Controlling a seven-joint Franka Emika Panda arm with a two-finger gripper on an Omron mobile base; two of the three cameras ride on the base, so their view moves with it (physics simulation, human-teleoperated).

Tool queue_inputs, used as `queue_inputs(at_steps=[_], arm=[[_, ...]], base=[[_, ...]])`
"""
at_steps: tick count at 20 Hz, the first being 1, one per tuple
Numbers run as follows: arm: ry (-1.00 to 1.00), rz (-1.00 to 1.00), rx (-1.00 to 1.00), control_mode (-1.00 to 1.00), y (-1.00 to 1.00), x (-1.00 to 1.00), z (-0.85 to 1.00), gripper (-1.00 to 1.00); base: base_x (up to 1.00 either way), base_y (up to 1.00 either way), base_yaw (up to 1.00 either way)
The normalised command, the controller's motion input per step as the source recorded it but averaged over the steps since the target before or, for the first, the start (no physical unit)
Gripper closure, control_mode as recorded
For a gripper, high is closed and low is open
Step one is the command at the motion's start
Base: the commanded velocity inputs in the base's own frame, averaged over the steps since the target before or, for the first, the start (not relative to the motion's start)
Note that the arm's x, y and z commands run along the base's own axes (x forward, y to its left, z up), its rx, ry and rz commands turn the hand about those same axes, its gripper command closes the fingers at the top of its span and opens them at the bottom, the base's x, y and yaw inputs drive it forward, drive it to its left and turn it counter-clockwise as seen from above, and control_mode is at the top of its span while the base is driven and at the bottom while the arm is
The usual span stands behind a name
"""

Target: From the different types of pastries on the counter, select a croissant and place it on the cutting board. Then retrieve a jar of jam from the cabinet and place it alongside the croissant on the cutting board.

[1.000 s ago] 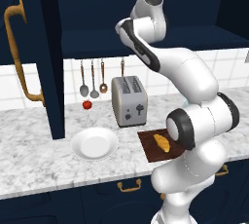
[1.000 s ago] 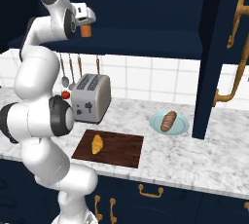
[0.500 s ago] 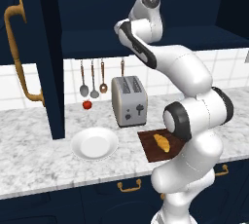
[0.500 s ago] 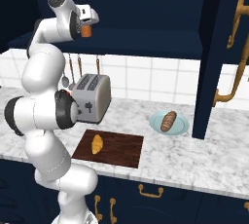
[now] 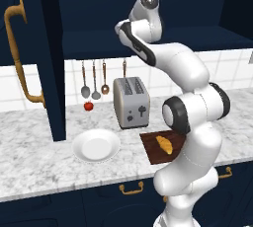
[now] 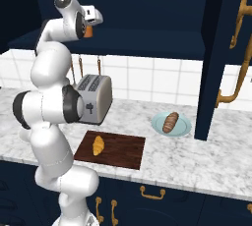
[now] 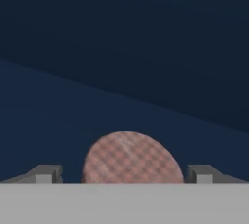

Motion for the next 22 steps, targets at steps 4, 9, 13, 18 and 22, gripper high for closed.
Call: queue_inputs(at_steps=[4, 9, 13, 18, 22], arm=[[0.0, 0.0, 0.0, -1.0, 0.0, 0.15, -0.21, 1.0], [-0.01, 0.0, 0.03, -1.0, -0.08, 0.04, -0.06, 1.0], [-0.02, 0.0, 0.11, -1.0, -0.31, -0.02, 0.0, 1.0], [-0.17, 0.0, 0.08, -1.0, -0.32, -0.52, 0.01, 1.0], [-0.23, -0.01, 0.09, -1.0, -0.29, -0.85, 0.17, 1.0]], base=[[0.0, 0.0, 0.0], [0.0, 0.0, 0.0], [0.0, 0.0, 0.0], [0.0, 0.0, 0.0], [0.0, 0.0, 0.0]])
